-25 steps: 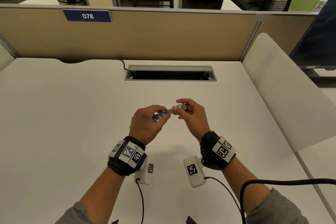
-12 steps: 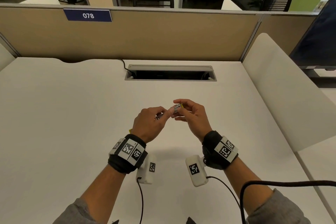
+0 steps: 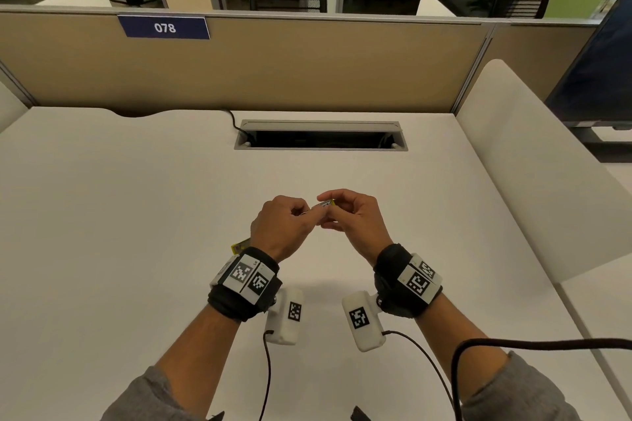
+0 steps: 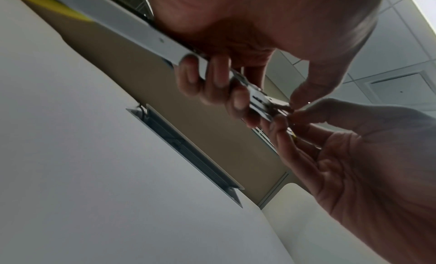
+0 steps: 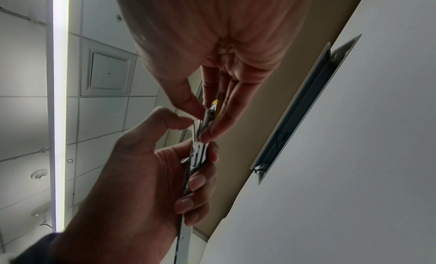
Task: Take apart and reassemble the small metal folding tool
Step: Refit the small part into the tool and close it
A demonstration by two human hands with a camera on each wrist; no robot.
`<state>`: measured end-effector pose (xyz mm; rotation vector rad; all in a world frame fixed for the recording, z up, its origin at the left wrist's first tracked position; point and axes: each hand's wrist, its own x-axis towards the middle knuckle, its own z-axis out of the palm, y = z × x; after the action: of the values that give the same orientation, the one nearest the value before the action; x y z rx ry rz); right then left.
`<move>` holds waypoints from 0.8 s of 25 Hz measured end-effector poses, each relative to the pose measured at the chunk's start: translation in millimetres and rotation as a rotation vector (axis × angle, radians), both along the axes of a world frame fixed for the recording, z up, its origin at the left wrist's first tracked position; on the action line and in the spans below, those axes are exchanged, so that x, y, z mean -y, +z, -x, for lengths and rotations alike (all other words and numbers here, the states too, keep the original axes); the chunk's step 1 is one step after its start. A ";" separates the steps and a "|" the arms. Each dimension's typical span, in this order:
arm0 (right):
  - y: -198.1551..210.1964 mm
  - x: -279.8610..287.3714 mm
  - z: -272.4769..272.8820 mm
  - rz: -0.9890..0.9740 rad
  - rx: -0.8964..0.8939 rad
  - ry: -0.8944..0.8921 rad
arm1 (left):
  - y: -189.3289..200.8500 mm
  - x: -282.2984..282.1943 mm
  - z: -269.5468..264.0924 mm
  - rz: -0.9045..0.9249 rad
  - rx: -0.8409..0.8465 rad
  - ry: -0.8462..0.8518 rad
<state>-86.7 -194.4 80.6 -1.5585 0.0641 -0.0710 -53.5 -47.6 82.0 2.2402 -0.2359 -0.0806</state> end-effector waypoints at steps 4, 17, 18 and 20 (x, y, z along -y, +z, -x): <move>-2.7 -8.1 0.8 0.018 -0.004 -0.019 | 1.6 1.1 -1.3 -0.005 -0.028 0.041; 0.4 -13.2 -2.0 0.112 0.022 -0.077 | 0.1 -2.1 -3.9 -0.010 -0.044 -0.024; 0.0 -13.5 -1.8 0.110 0.020 -0.073 | 0.6 -1.6 -4.0 -0.029 -0.048 -0.016; -1.3 -13.6 -1.1 0.105 0.015 -0.056 | 1.4 -0.5 -4.8 -0.045 -0.071 -0.009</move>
<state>-85.6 -180.8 79.3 -1.6606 0.0938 -0.1322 -48.6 -47.1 83.5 2.2766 -0.2072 -0.1720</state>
